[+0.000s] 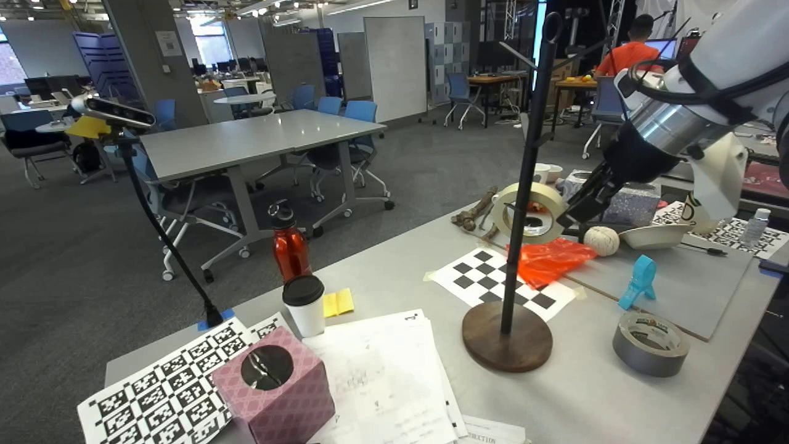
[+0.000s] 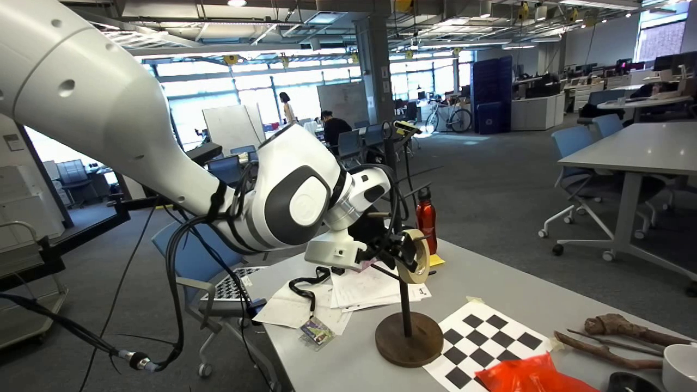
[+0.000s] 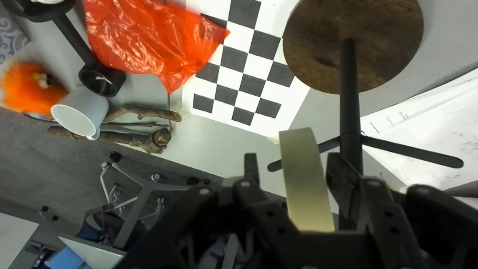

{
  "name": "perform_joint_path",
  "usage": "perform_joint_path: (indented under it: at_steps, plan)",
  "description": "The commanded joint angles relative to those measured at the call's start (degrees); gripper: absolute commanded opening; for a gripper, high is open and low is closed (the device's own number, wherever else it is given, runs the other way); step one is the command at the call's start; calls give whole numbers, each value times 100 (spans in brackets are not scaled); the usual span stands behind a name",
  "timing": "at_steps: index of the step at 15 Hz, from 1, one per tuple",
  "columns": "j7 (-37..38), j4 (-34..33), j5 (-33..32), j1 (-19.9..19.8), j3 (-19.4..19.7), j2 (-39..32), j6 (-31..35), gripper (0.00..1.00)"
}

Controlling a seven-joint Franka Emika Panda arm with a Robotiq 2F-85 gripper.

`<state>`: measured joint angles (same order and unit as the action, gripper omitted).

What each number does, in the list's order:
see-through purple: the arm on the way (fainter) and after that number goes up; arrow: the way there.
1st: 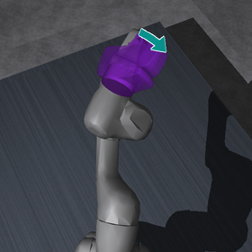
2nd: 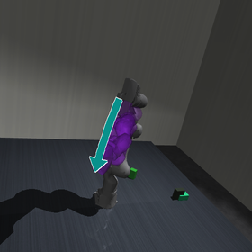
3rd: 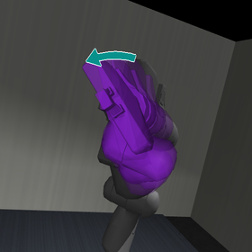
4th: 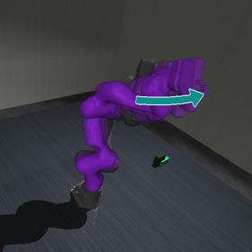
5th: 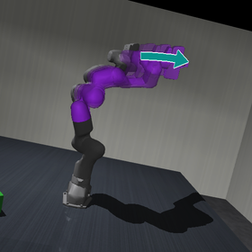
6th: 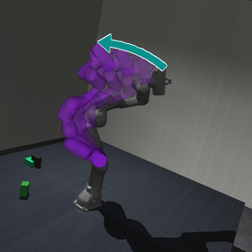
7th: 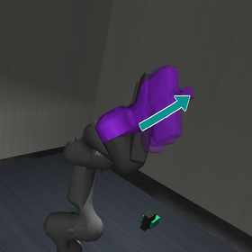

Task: Unhang the white masking tape and put it on the table

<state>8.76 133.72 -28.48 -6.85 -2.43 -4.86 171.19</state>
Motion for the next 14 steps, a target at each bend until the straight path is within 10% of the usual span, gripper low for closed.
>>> perform_joint_path:
  at_steps: [1, 3, 14]
  plan:
    - [-167, -139, 10, -43, 4, -133, 167, 21]
    - [-153, -160, -15, -39, 8, -141, 158, 6]
    - [-3, -236, -241, -41, 146, -70, 139, 7]
